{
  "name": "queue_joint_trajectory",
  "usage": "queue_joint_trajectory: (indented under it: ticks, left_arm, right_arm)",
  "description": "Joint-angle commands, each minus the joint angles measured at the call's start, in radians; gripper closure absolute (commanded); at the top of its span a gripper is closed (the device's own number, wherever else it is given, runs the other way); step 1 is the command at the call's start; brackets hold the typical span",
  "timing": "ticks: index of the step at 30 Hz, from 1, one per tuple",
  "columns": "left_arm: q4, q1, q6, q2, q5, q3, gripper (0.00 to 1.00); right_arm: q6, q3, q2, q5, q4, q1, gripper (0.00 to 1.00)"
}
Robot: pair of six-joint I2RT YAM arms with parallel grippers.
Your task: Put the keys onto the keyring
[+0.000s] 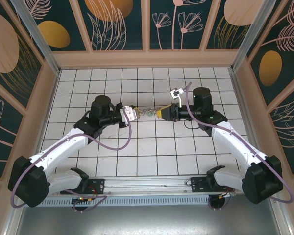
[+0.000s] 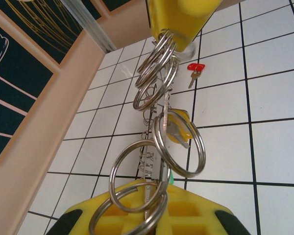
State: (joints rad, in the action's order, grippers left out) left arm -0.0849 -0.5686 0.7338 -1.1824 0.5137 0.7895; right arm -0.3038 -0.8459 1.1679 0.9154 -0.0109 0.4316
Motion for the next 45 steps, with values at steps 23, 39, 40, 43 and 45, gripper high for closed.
queue_joint_trajectory:
  ticks: [23,39,40,43,45]
  left_arm:
    - [-0.029,-0.005,-0.005,0.007,0.011,0.028,1.00]
    - [0.068,-0.004,-0.041,0.067,0.067,-0.063,0.52]
    - [0.064,-0.004,-0.045,0.075,0.072,-0.065,0.50]
    - [0.040,-0.004,-0.061,0.087,0.099,-0.066,0.46]
    - [0.019,-0.004,-0.079,0.077,0.123,-0.054,0.44]
  right_arm:
    - [-0.003,-0.002,-0.008,0.039,0.053,-0.002,0.96]
    - [0.031,-0.160,0.142,0.022,-0.308,-0.012,1.00]
    - [0.035,-0.169,0.148,0.017,-0.329,-0.010,1.00]
    - [0.057,-0.199,0.165,0.012,-0.371,-0.008,1.00]
    - [0.095,-0.222,0.181,-0.004,-0.407,-0.007,1.00]
